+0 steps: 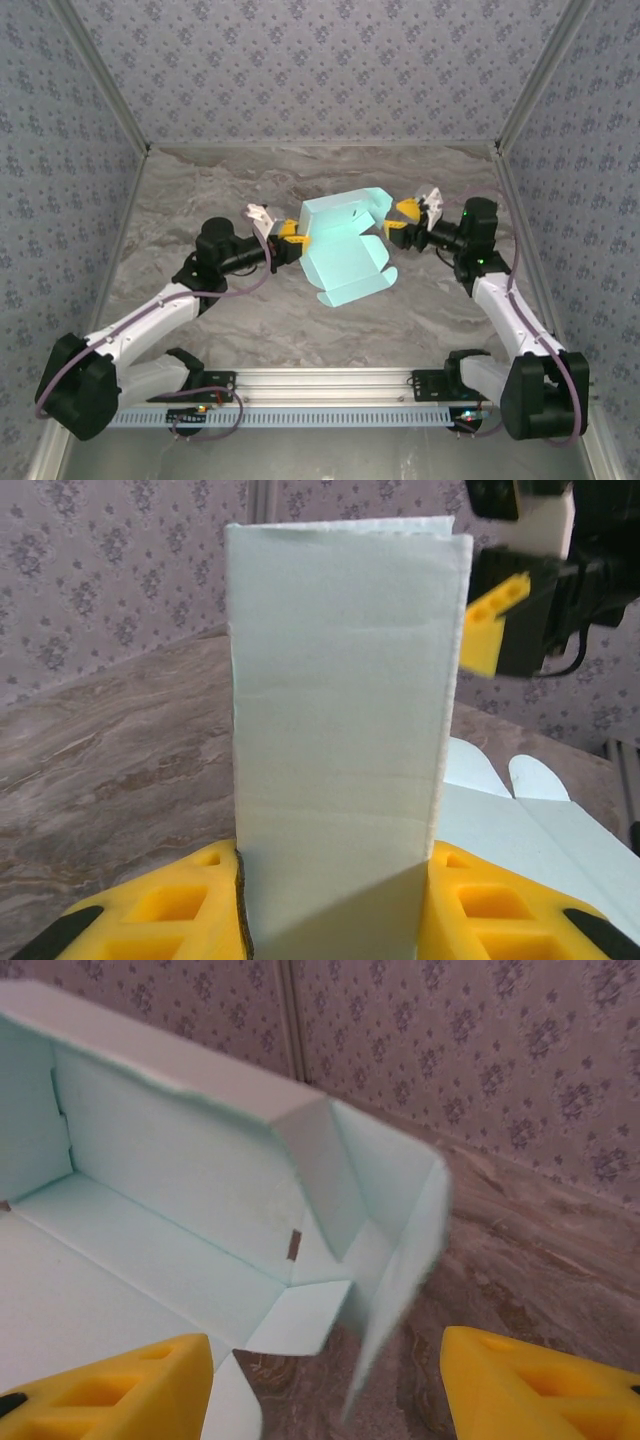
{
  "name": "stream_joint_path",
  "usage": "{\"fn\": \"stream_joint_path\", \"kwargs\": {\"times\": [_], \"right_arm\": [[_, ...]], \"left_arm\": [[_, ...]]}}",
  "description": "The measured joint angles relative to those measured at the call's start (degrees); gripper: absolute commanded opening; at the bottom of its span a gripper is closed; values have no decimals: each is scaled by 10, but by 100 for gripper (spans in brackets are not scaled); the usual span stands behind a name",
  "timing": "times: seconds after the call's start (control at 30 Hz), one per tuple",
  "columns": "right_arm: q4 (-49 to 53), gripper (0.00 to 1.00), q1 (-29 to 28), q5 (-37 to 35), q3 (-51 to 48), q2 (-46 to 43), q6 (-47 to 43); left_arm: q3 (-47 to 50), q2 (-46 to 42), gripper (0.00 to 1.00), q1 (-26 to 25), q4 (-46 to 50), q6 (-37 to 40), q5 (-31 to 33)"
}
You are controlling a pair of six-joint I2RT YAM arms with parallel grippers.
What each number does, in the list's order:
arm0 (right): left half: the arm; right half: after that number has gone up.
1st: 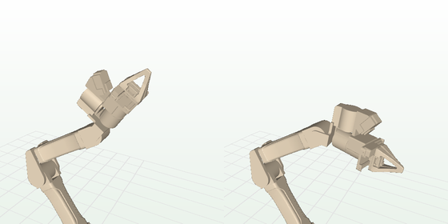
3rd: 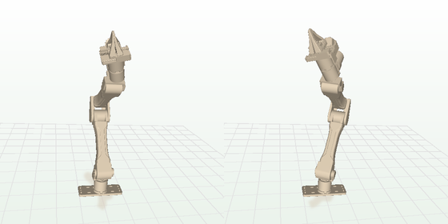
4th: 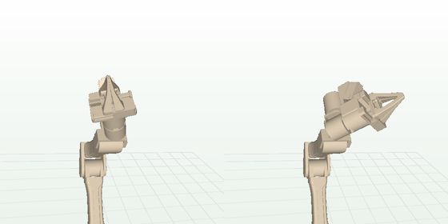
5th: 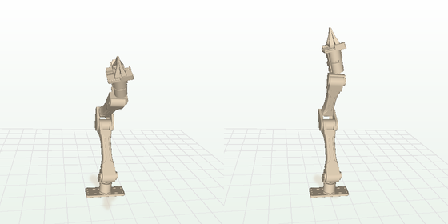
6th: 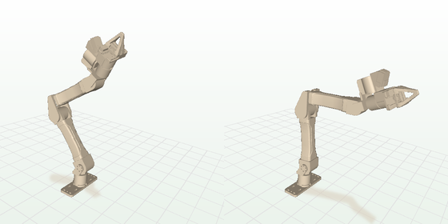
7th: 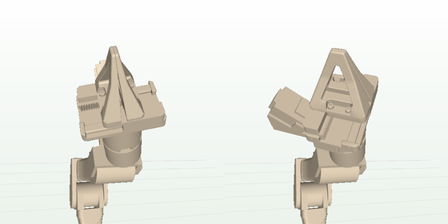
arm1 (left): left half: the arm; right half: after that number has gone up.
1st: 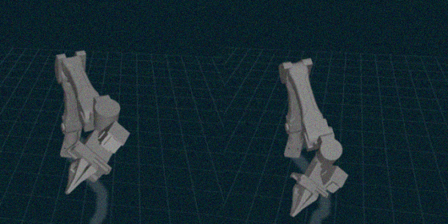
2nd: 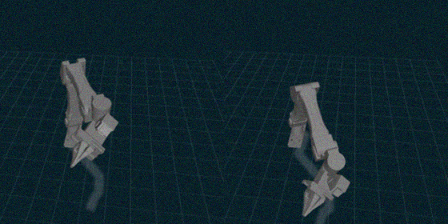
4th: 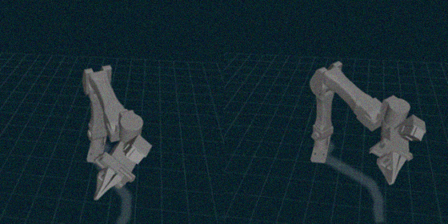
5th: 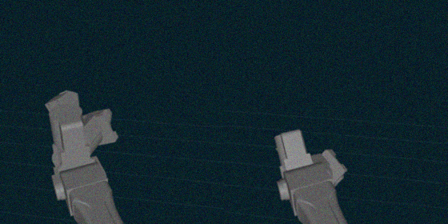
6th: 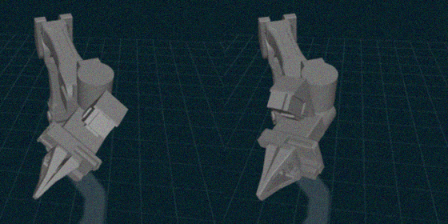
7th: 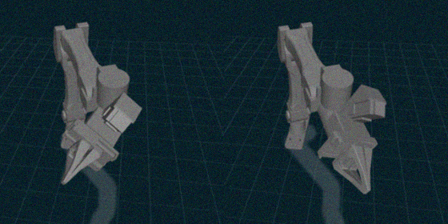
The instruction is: Fold the paper box
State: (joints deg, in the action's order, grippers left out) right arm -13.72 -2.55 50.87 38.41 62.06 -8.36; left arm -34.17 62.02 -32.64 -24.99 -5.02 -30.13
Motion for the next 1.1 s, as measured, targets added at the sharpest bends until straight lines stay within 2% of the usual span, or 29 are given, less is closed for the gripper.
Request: {"fn": "stream_joint_path", "kwargs": {"times": [0.07, 0.17, 0.33, 0.5, 0.63, 0.77, 0.9, 1.1], "right_arm": [[8, 64, 14, 0, 19, 3, 3], [15, 58, 23, -37, 35, 7, 16], [12, 55, 64, -84, 41, 51, 35], [-2, 52, 57, -87, 41, 85, 32], [26, 53, 43, -37, 57, 113, -20], [133, 53, -1, 35, 99, 130, -137], [208, 46, -34, 94, 125, 129, -220], [247, 47, -41, 117, 127, 129, -256]], "left_arm": [[4, -5, 30, 0, 3, 5, 7], [4, -7, 30, 0, 8, 7, 9], [4, -8, 30, 0, 10, 7, -4], [4, -8, 30, -1, 10, 5, -20], [4, -8, 30, -1, 10, 4, -37], [4, -7, 31, -1, 9, 4, -53], [4, 9, 30, 0, -1, 5, -56], [3, 34, 30, -1, -16, 5, -70]]}}
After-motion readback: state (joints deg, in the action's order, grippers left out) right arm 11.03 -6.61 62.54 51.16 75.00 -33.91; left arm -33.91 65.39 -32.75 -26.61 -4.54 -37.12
